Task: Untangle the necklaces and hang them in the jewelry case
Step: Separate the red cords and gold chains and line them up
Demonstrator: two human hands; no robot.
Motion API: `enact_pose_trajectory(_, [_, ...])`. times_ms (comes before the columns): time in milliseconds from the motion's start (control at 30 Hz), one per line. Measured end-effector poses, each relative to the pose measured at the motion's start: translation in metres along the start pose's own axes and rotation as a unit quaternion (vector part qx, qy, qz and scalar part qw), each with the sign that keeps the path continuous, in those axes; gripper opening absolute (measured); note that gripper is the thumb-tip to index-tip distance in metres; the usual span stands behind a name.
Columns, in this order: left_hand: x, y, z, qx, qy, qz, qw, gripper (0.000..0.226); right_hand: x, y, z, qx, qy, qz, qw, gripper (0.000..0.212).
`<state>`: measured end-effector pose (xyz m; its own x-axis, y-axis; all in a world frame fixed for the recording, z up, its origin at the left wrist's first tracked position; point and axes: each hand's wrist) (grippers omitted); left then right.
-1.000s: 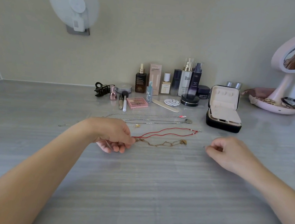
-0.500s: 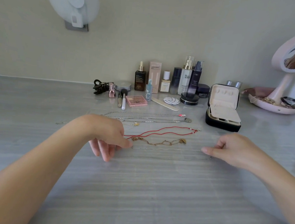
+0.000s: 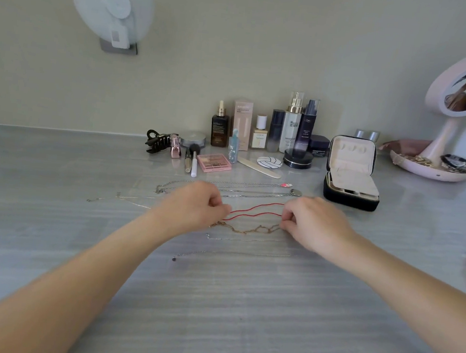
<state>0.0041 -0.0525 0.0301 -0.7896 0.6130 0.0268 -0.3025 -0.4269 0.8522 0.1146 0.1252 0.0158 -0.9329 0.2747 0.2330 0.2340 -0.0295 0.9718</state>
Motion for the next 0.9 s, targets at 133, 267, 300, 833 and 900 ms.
enact_pose_trajectory(133, [0.000,-0.013,0.008,-0.210,-0.044,0.005,0.977,0.012,0.010,0.018,-0.010,0.199,0.009,-0.009,0.980,0.007])
enact_pose_trajectory(267, [-0.004,-0.015,0.011,-0.374,-0.051,-0.096,0.921,0.024,0.023,0.049,-0.034,0.376,0.061,-0.005,0.925,0.007])
enact_pose_trajectory(300, [-0.004,-0.013,0.010,-0.403,-0.051,-0.115,0.907,0.022,0.026,0.055,-0.039,0.389,0.073,0.004,0.918,0.007])
enact_pose_trajectory(833, [0.007,0.027,-0.005,-0.624,-0.008,-0.099,0.775,0.030,0.060,0.101,-0.060,0.452,0.049,0.107,0.884,0.013])
enact_pose_trajectory(900, [0.008,0.027,-0.007,-0.640,-0.001,-0.104,0.761,0.031,0.063,0.105,-0.058,0.453,0.038,0.119,0.883,0.013])
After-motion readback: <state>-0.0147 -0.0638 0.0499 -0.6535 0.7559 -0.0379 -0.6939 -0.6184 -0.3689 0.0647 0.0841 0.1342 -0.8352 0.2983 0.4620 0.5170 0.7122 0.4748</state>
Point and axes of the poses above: each hand's wrist, its own x-axis towards the middle knuckle, its own y-axis out of the back of the hand, z = x × y, and after that the axes turned 6 degrees about y, right-handed
